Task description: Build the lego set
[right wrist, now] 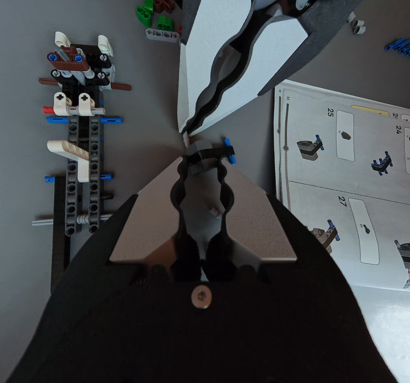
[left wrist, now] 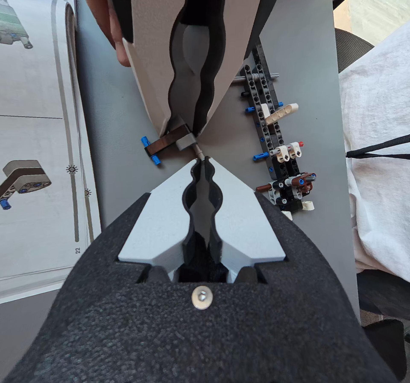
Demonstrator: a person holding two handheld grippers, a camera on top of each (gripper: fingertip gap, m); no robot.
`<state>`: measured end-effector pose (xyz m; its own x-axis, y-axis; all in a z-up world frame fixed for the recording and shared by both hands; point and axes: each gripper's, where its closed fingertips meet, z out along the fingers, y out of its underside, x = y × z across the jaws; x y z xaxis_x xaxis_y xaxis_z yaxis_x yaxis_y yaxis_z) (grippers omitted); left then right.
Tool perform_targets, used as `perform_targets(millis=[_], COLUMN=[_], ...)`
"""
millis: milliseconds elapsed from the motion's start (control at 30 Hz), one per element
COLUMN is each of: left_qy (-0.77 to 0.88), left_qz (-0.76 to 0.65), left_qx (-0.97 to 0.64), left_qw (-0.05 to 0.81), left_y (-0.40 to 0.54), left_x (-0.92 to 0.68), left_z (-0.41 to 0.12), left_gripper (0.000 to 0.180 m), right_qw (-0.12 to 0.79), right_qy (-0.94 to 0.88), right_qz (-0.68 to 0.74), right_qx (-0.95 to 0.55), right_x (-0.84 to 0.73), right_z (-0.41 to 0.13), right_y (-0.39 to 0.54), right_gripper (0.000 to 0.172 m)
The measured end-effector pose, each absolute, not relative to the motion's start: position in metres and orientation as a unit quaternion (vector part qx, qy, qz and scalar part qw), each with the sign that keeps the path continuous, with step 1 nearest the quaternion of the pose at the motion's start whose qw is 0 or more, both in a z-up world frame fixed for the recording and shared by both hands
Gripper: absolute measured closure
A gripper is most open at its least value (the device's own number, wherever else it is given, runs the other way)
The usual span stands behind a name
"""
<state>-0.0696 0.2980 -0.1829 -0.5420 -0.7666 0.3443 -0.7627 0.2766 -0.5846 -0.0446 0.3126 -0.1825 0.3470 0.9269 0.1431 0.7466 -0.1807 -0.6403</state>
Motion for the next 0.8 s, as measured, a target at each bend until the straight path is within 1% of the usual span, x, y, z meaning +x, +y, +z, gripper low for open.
perform_targets(millis=[533, 800], left_qy=[0.801, 0.776], left_qz=[-0.368, -0.387], left_qx=[-0.472, -0.499], left_qw=[0.015, -0.006], left_y=[0.2984, 0.3009], left_x=[-0.0690, -0.0679], left_z=[-0.1831, -0.1824], left_gripper=[0.179, 0.179], right_qw=[0.321, 0.320], right_qy=[-0.549, -0.542], right_qz=[0.142, 0.135], right_qx=[-0.759, -0.765], right_x=[-0.0443, -0.0435], right_z=[-0.1825, -0.1828], right_y=[0.3130, 0.3148], right_gripper=[0.147, 0.146])
